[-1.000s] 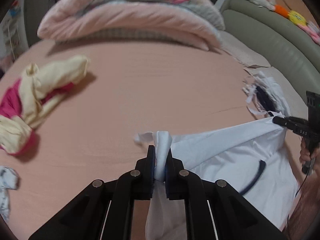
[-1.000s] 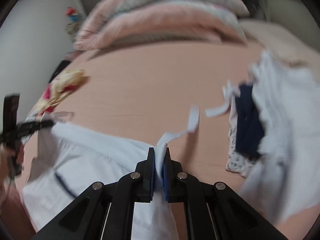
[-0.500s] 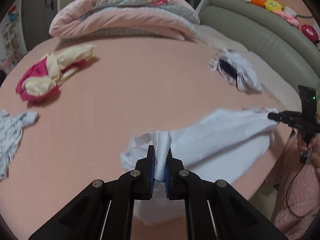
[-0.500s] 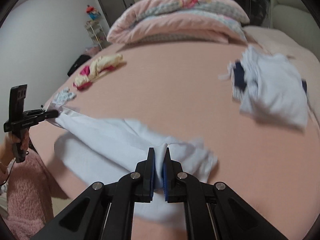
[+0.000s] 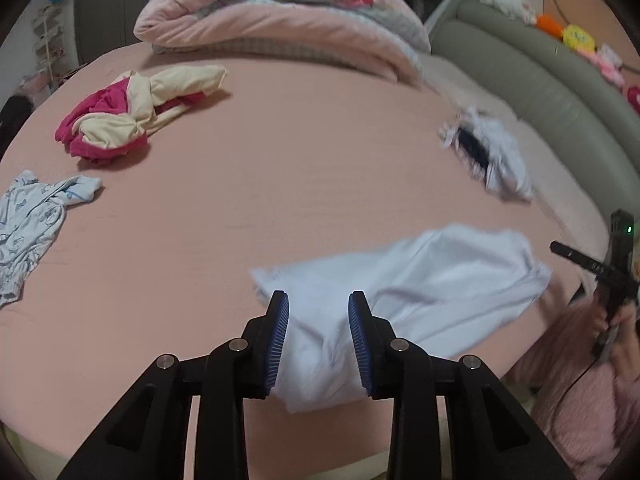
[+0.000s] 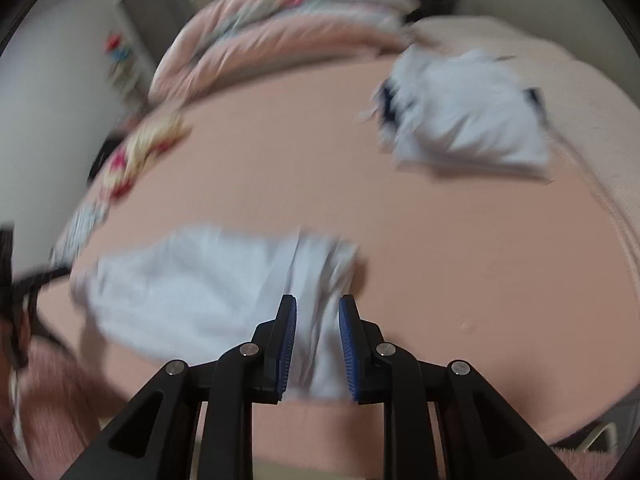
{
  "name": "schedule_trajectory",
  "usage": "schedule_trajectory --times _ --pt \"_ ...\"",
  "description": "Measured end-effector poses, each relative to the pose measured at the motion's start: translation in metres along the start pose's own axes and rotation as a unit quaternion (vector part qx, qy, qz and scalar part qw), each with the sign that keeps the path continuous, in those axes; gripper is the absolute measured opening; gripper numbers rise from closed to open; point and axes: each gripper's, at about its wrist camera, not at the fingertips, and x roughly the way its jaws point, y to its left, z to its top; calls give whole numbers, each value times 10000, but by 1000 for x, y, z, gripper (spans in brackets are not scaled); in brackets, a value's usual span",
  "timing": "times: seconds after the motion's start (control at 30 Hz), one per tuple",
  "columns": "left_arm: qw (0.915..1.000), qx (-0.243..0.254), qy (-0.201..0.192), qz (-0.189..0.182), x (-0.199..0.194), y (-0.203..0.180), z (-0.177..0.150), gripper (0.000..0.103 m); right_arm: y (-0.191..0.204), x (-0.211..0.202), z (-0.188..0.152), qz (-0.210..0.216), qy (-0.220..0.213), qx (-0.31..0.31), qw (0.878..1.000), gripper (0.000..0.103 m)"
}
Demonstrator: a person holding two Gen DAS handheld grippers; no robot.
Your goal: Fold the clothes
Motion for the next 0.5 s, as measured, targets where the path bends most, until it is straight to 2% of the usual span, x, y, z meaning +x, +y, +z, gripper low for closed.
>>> schedule_trajectory --times 0.1,0.17,0.23,0.3,0.33,0.5 --pt "9998 69 157 134 19 -9 4 28 12 -3 14 351 -359 13 9987 24" --pt "9980 242 495 309 41 -16 -2 28 31 13 16 478 -147 -335 9982 31" --pt "9932 544 826 620 59 -25 -11 28 52 36 9 262 380 -916 9947 35" --pt "9900 741 931 763 61 -31 -23 28 66 59 -3 -151 918 -1342 9866 35" --pt "9883 826 977 824 62 -34 -29 28 68 64 -9 -268 1050 -1464 9833 35" --pt "9853 748 1121 1053 59 -27 -46 29 73 58 -23 -552 1138 -1832 9749 35"
